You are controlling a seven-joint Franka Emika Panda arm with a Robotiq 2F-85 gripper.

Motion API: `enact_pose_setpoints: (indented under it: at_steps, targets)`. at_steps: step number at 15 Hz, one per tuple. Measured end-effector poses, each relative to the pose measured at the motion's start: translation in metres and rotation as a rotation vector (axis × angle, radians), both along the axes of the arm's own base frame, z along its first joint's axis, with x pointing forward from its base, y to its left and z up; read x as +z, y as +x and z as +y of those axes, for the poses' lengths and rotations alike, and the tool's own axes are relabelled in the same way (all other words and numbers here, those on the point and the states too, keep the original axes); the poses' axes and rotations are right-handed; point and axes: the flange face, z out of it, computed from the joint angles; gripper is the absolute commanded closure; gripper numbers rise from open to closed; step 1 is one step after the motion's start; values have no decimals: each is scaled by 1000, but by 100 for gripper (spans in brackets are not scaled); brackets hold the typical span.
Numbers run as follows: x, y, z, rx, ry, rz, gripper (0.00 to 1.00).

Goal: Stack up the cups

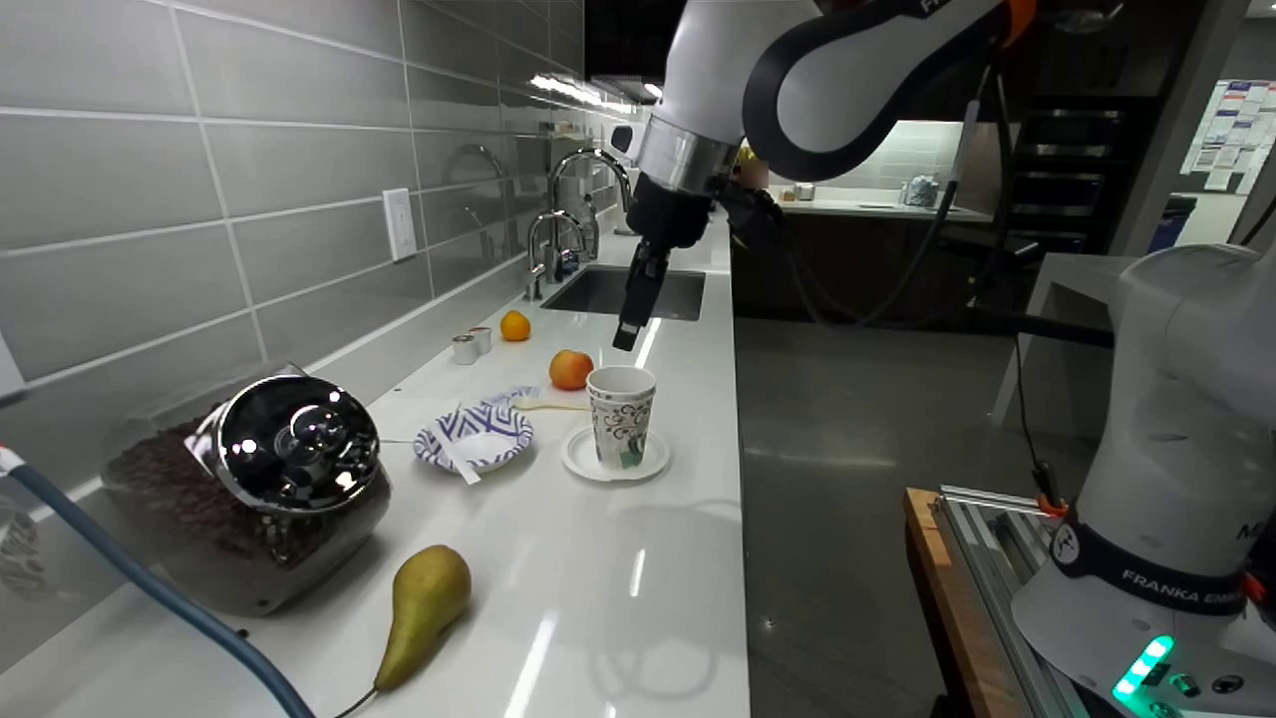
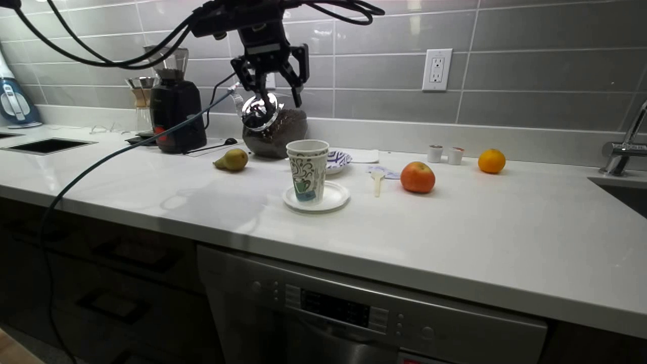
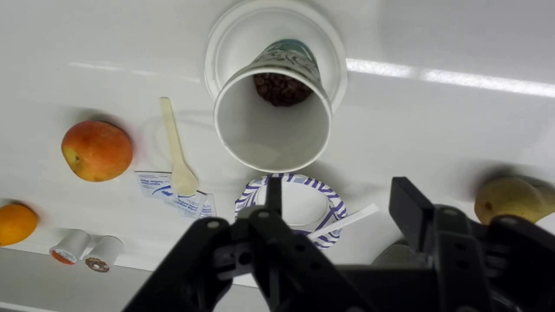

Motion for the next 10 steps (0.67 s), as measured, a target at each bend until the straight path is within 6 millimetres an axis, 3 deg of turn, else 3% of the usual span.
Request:
enact_pose_setpoints:
  at_steps: [5, 10]
  targets:
    - [18, -13, 31, 2, 2, 39, 0]
    - [64, -32, 51, -222, -6, 32, 0]
